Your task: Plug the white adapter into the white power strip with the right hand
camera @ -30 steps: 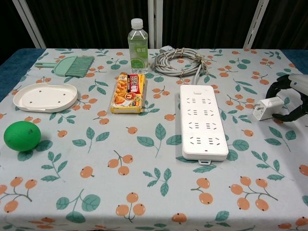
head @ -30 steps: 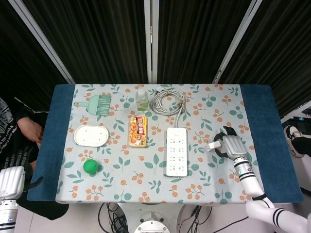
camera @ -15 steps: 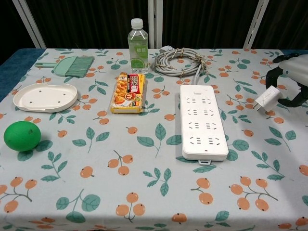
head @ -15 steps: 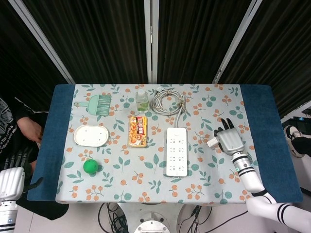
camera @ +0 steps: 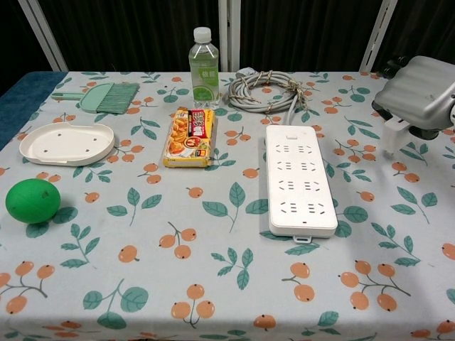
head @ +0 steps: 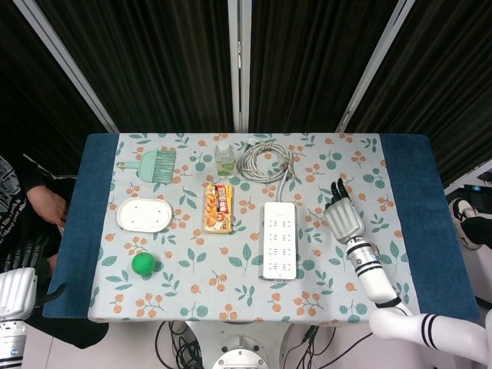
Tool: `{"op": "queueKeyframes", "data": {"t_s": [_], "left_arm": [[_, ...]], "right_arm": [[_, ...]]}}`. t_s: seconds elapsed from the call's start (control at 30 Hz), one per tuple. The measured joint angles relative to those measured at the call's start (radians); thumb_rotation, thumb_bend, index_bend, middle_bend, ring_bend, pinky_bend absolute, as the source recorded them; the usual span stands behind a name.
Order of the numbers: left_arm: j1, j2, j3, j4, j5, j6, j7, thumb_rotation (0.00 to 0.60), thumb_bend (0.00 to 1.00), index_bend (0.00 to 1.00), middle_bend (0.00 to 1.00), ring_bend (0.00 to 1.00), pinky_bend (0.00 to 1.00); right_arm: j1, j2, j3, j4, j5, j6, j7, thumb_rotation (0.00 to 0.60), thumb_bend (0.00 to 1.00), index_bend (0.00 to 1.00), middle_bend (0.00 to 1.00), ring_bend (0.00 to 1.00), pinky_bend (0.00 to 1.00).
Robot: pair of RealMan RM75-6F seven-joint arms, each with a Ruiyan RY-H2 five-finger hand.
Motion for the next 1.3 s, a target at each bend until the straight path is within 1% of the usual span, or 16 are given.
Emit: {"op": "queueKeyframes", "data": {"t_s": [0.13, 0.33, 0.47, 0.53, 0.63, 0.7, 0.77, 0.83, 0.9, 1.07, 1.13, 1.17, 1.23, 1.3], "left_arm": [[0.0, 0.0, -0.002, -0.002, 0.001, 0.002, 0.002, 0.6, 0.14, 0.05, 0.0, 0.0, 0.0], [-0.002, -0.002, -0.002, -0.001, -0.001, -0.005, 0.004, 0.6, 0.14, 0.05, 0.0, 0.0, 0.0], [-0.003, 0.001, -0.004, -0.002, 0.001, -0.003, 0.005, 0.6, 0.14, 0.05, 0.0, 0.0, 0.0], [-0.004, 0.001, -0.004, -0.003, 0.002, -0.004, 0.005, 0.6, 0.14, 0.05, 0.0, 0.0, 0.0], [-0.004, -0.001, -0.004, -0.002, 0.003, -0.005, 0.005, 0.6, 0.14, 0.05, 0.0, 0.0, 0.0], [-0.004, -0.001, -0.004, -0.002, 0.001, -0.005, 0.004, 0.6, 0.14, 0.05, 0.0, 0.0, 0.0], [-0.002, -0.001, -0.004, -0.001, 0.0, -0.004, 0.004, 0.6, 0.14, 0.05, 0.0, 0.0, 0.0], [-0.002, 0.0, -0.004, -0.001, -0.001, -0.005, 0.003, 0.6, 0.14, 0.05, 0.0, 0.0, 0.0], [-0.002, 0.0, -0.004, -0.001, -0.001, -0.007, 0.003, 0.6, 0.14, 0.05, 0.0, 0.0, 0.0], [-0.003, -0.001, -0.005, -0.002, -0.003, -0.01, 0.004, 0.6, 0.14, 0.05, 0.0, 0.0, 0.0], [-0.003, 0.0, -0.005, -0.003, -0.004, -0.01, 0.005, 0.6, 0.14, 0.05, 0.0, 0.0, 0.0], [-0.003, 0.0, -0.005, -0.004, -0.004, -0.01, 0.005, 0.6, 0.14, 0.05, 0.0, 0.0, 0.0], [-0.002, 0.001, -0.005, -0.006, -0.006, -0.01, 0.006, 0.6, 0.14, 0.05, 0.0, 0.0, 0.0], [-0.001, 0.001, -0.005, -0.008, -0.008, -0.011, 0.007, 0.6, 0.14, 0.05, 0.0, 0.0, 0.0]], "right_arm": [[0.01, -0.02, -0.002, 0.008, 0.01, 0.009, 0.083, 0.6, 0.54, 0.6, 0.38, 0.06, 0.0], [0.0, -0.041, 0.007, 0.037, -0.004, 0.014, 0.284, 0.6, 0.54, 0.58, 0.38, 0.06, 0.0], [-0.015, -0.058, 0.011, 0.082, -0.02, 0.006, 0.427, 0.6, 0.54, 0.58, 0.38, 0.06, 0.0], [-0.021, -0.066, 0.011, 0.106, -0.029, 0.0, 0.472, 0.6, 0.54, 0.57, 0.38, 0.06, 0.0], [-0.027, -0.08, 0.012, 0.138, -0.04, -0.01, 0.523, 0.6, 0.53, 0.54, 0.38, 0.06, 0.0], [-0.03, -0.085, 0.013, 0.147, -0.044, -0.016, 0.547, 0.6, 0.52, 0.49, 0.37, 0.06, 0.0], [-0.034, -0.086, 0.013, 0.151, -0.046, -0.02, 0.566, 0.6, 0.48, 0.42, 0.35, 0.06, 0.0], [-0.037, -0.084, 0.013, 0.15, -0.045, -0.023, 0.578, 0.6, 0.41, 0.36, 0.35, 0.06, 0.0], [-0.04, -0.077, 0.012, 0.143, -0.042, -0.028, 0.591, 0.6, 0.37, 0.34, 0.35, 0.06, 0.0], [-0.046, -0.064, 0.011, 0.126, -0.041, -0.034, 0.621, 0.6, 0.34, 0.34, 0.34, 0.05, 0.0], [-0.049, -0.06, 0.011, 0.121, -0.042, -0.035, 0.634, 0.6, 0.31, 0.33, 0.33, 0.05, 0.0], [-0.051, -0.057, 0.012, 0.118, -0.043, -0.036, 0.645, 0.6, 0.28, 0.32, 0.33, 0.05, 0.0], [-0.054, -0.052, 0.013, 0.115, -0.049, -0.037, 0.668, 0.6, 0.18, 0.3, 0.32, 0.05, 0.0], [-0.059, -0.045, 0.015, 0.114, -0.059, -0.039, 0.707, 0.6, 0.1, 0.28, 0.31, 0.05, 0.0]]}}
